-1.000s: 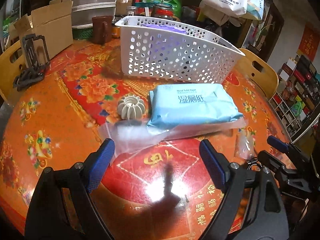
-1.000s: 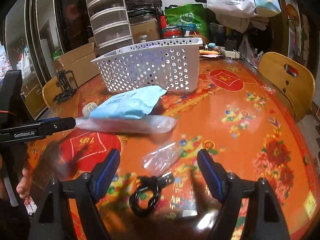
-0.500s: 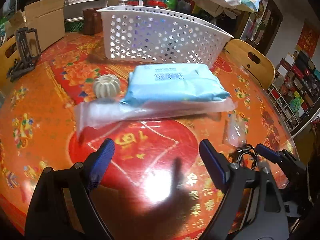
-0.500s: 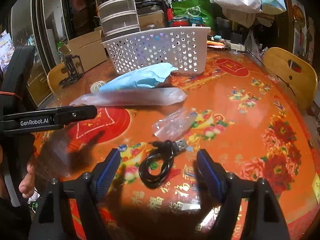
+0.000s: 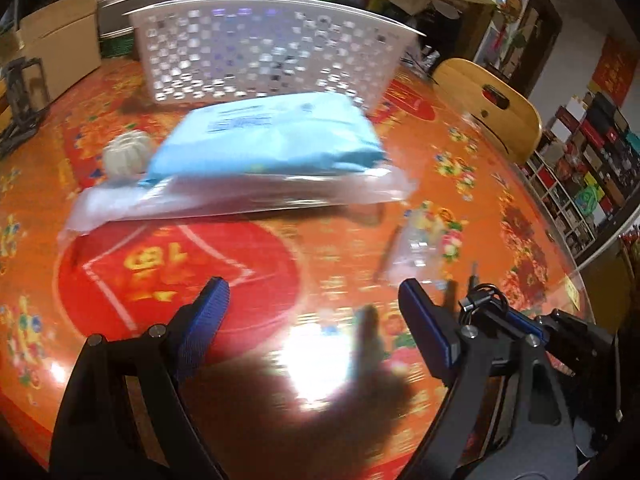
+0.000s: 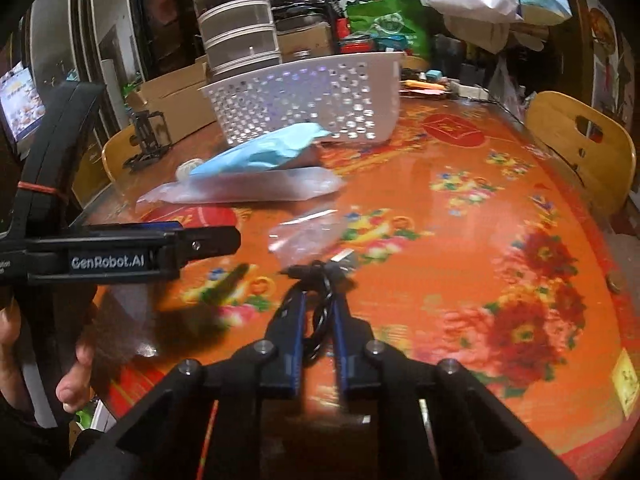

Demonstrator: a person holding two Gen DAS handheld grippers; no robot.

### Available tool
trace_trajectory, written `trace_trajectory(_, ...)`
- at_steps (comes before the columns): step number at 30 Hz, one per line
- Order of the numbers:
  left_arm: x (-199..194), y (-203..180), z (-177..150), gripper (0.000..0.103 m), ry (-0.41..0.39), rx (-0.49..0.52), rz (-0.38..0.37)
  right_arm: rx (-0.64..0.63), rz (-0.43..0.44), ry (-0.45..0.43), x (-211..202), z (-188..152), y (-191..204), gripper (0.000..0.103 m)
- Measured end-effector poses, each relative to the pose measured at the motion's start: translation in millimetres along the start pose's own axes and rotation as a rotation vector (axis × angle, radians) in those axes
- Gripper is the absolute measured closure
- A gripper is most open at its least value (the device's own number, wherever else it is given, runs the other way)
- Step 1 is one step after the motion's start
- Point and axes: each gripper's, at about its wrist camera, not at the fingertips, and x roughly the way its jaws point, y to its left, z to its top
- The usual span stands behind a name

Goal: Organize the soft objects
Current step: 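Close the right tool on the black cable while the left tool grasps the small clear bag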

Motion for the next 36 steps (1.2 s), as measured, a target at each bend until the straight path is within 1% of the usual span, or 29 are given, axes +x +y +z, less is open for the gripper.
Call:
trace_trajectory(7,11.1,-42.6,7.7,0.018,0.002,0.055,-0.006,0.065,-0.017,-0.016,-6.1,-2.2,-33.0,0.094)
trace_trajectory(9,16.2,-48.5,10.6,0.018,0.008,0.063,-0.01,0.069,-0.018,-0.019,-6.7,-2.7,-35.3,0.094)
trace_trajectory(12,26.7,-55.0,12.9,0.018,0.026,0.083,0.007,0.081,-0.026,-0.021,-7.4,-2.4,-39.2,0.094)
trace_trajectory(13,28.0,-57.6,12.8,0.018,0.021,0.087,0.019,0.085,-0.028,-0.022,-7.9,-2.5,-40.8,0.094)
trace_trajectory(17,29.0,-63.9,13.0,0.019,0.022,0.105,0.016,0.094,-0.033,-0.023,-8.5,-2.3,-43.3,0.094)
trace_trajectory(19,29.9,-67.8,12.7,0.027,0.017,0.122,0.033,0.093,-0.035,-0.023,-7.9,-2.0,-42.8,0.094)
trace_trajectory(21,28.7,-70.0,11.1,0.04,0.012,0.139,0.035,0.095,-0.034,-0.023,-8.0,-1.9,-43.2,0.094)
trace_trajectory(22,27.9,-73.6,10.3,0.045,0.008,0.156,0.048,0.096,-0.033,-0.022,-7.8,-1.6,-43.5,0.094)
trace_trajectory(23,29.5,-74.8,9.8,0.061,0.005,0.166,0.052,0.097,-0.034,-0.023,-7.6,-1.3,-43.4,0.094)
trace_trajectory(24,28.3,-78.0,8.7,0.067,-0.001,0.182,0.056,0.097,-0.036,-0.022,-7.0,-0.9,-43.3,0.094)
trace_trajectory(26,27.4,-82.6,6.1,0.068,-0.009,0.202,0.055,0.097,-0.037,-0.02,-6.2,0.2,-43.6,0.094)
trace_trajectory(28,24.3,-79.3,4.0,0.068,-0.015,0.196,0.047,0.094,-0.039,-0.017,-4.4,1.3,-41.2,0.094)
trace_trajectory(29,21.1,-76.0,3.6,0.069,-0.026,0.183,0.047,0.093,-0.038,-0.015,-3.4,2.2,-40.4,0.094)
trace_trajectory(31,14.1,-68.3,1.5,0.069,-0.051,0.172,0.07,0.091,-0.033,-0.015,-1.4,3.5,-36.2,0.094)
trace_trajectory(36,3.9,-43.8,-2.7,0.069,-0.065,0.145,0.086,0.06,-0.019,-0.013,2.7,10.1,-20.1,0.095)
